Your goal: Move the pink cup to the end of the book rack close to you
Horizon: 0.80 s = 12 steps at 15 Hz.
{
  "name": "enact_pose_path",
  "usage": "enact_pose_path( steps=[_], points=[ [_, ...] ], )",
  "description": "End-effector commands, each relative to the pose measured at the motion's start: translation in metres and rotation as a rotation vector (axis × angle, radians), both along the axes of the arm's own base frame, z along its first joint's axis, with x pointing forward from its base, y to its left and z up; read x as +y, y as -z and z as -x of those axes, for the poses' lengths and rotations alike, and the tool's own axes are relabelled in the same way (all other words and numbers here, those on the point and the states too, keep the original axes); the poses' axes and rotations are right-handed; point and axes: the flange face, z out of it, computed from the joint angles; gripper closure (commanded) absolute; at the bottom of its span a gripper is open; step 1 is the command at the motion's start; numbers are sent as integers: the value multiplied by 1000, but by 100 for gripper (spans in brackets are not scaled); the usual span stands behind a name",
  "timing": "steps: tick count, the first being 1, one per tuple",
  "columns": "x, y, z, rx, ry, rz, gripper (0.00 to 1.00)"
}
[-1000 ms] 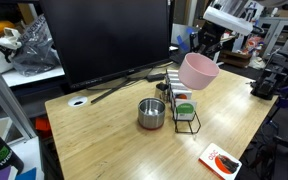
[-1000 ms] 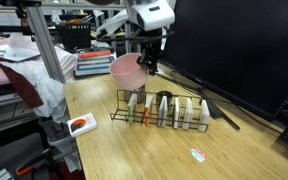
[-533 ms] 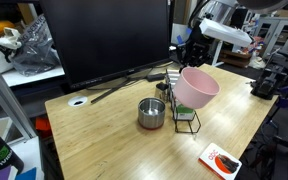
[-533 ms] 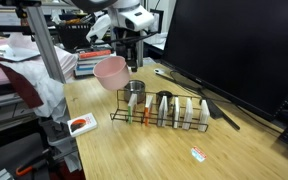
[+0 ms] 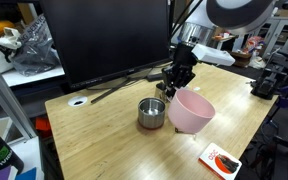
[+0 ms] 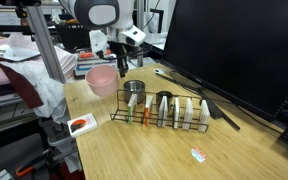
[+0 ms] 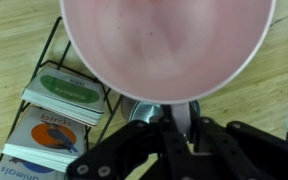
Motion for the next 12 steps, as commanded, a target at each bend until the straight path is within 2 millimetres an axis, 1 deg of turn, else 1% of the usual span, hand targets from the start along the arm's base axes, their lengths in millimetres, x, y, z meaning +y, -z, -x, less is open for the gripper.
enact_pose_path(
  steps=[1,8,12],
  points=[
    [24,14,-8,57,-136,-11,96],
    [79,71,-7,175,-320,46,96],
    [100,96,-10,205,-396,94,96]
  ],
)
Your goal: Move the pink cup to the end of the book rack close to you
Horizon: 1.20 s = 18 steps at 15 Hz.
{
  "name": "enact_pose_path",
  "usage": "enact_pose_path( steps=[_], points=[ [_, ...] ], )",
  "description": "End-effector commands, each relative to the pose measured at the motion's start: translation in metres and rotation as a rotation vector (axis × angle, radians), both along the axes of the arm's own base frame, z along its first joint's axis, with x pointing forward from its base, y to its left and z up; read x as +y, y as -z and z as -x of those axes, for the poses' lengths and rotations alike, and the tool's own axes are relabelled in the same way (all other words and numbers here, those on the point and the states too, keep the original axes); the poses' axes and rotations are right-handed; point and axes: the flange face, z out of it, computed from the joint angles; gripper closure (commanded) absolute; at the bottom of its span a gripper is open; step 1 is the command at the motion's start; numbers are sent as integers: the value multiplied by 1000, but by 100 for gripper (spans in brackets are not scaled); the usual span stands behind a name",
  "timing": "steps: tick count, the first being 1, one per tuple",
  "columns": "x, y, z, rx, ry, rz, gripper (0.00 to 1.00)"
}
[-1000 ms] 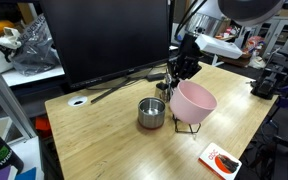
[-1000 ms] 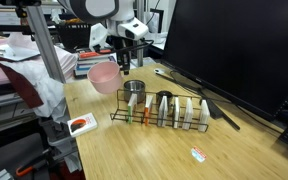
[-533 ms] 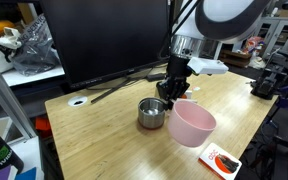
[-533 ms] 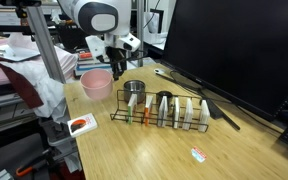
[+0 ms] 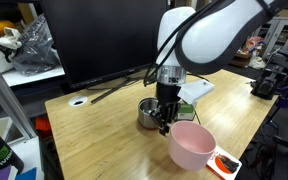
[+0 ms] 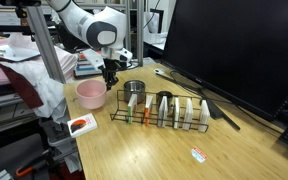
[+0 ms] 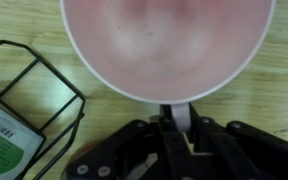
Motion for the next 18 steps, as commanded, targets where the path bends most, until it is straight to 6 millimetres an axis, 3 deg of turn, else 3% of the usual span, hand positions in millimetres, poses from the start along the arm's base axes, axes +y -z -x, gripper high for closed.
enact_pose_path(
  steps=[1,6,7,9,12,13,16,18],
  points=[
    [14,11,-10,26,-68,31,96],
    [27,23,-16,32,-104,48,96],
    [27,23,-17,32,-107,48,60],
    [26,21,-22,22,-99,50,52],
    [18,9,-29,-3,-80,40,30],
    [22,17,-26,-2,-75,33,49],
    [19,13,-30,-9,-68,32,30],
    [20,13,-29,-9,-69,32,30]
  ],
)
